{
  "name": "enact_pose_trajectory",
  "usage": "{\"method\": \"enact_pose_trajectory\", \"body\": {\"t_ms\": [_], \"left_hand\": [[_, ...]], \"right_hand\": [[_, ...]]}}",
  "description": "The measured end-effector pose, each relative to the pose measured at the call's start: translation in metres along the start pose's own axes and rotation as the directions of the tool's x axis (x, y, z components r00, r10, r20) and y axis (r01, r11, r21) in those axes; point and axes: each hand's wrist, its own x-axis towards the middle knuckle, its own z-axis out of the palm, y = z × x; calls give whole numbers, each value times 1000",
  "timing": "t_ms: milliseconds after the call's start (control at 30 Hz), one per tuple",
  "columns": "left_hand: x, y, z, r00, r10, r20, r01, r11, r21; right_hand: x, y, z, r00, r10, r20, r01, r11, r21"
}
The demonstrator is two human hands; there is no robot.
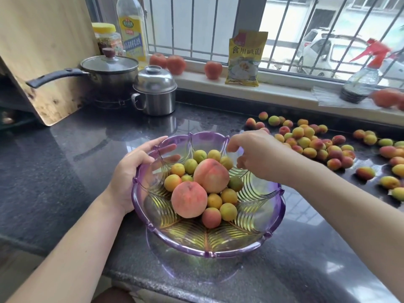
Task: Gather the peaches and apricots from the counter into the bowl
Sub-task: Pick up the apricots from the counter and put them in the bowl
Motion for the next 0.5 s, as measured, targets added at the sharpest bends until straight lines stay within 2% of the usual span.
{"method": "enact_pose_trajectory", "body": {"t_ms": [67, 100, 167, 200, 267, 333, 500], "left_hand": [[0, -1, -1, 1000, 3, -3, -3, 1000, -10], [0, -1, -1, 1000, 5, -8, -5, 1000, -17], [0, -2, -1, 1000, 3, -13, -3, 1000, -20], [0, -2, -1, 1000, 0, -18, 0, 1000, -18], [0, -2, -1, 1000, -1, -21, 1, 1000, -17], [-1, -1, 0, 1000, -1, -28, 0, 1000, -17], [0, -2, 0, 999, -9, -36, 9, 1000, 1]], "right_hand": [[-7, 16, -2, 983, 52, -177, -22, 986, 165], [-12, 26, -2, 951, 116, -288, -26, 954, 300], [-20, 50, 3, 856, 299, -421, -41, 853, 521], [-22, 65, 9, 807, 385, -448, -77, 821, 566], [-23, 93, 28, 736, 491, -467, -212, 821, 530], [-23, 110, 52, 716, 538, -446, -330, 823, 463], [-22, 108, 88, 764, 539, -355, -431, 835, 341]]}}
